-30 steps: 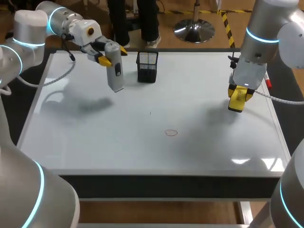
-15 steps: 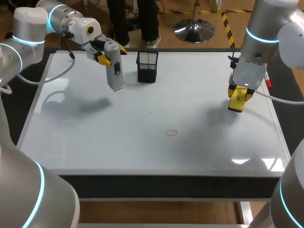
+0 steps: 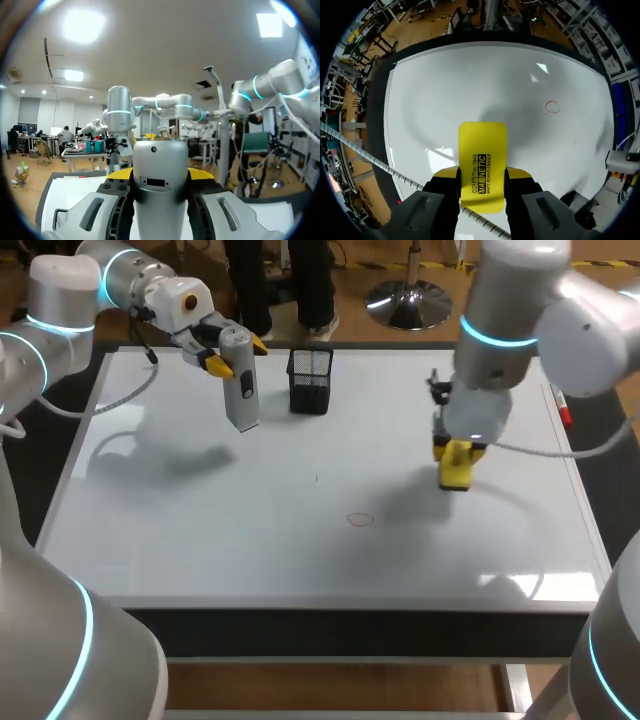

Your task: Pick up the inspection probe, press it on each red-marked spot on the whiteboard one by one, put down the probe, pick up the eraser, and wipe off all the red marks.

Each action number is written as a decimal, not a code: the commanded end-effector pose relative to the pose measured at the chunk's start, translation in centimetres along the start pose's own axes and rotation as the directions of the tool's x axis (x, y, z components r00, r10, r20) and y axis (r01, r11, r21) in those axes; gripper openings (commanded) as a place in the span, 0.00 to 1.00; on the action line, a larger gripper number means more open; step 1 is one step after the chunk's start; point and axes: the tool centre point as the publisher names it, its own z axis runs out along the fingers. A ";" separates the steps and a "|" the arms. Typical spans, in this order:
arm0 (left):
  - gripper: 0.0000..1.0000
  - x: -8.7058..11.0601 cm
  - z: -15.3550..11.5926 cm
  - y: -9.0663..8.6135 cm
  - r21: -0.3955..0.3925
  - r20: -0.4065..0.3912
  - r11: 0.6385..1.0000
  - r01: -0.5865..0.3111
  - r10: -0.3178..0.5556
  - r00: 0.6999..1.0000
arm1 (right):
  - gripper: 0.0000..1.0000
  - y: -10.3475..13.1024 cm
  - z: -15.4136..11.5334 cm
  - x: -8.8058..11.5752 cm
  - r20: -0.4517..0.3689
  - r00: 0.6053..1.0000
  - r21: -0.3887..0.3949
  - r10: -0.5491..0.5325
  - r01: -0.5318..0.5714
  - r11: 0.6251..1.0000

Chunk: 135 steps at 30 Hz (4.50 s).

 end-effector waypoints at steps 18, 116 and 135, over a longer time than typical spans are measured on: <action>0.00 -0.4 -0.7 0.1 0.006 -0.081 1.000 0.002 -0.001 0.997 | 0.00 6.2 2.7 -14.5 -0.030 0.991 0.014 -0.133 0.134 0.991; 0.00 -0.4 -0.7 0.1 0.006 -0.081 1.000 0.002 -0.001 0.997 | 0.00 2.7 -0.7 -7.0 -0.037 0.997 0.032 -0.062 0.063 0.997; 0.00 -0.4 -0.7 0.1 0.006 -0.081 1.000 0.002 -0.001 0.997 | 0.00 -6.1 -1.3 -7.3 -0.034 0.991 0.035 -0.126 0.127 0.991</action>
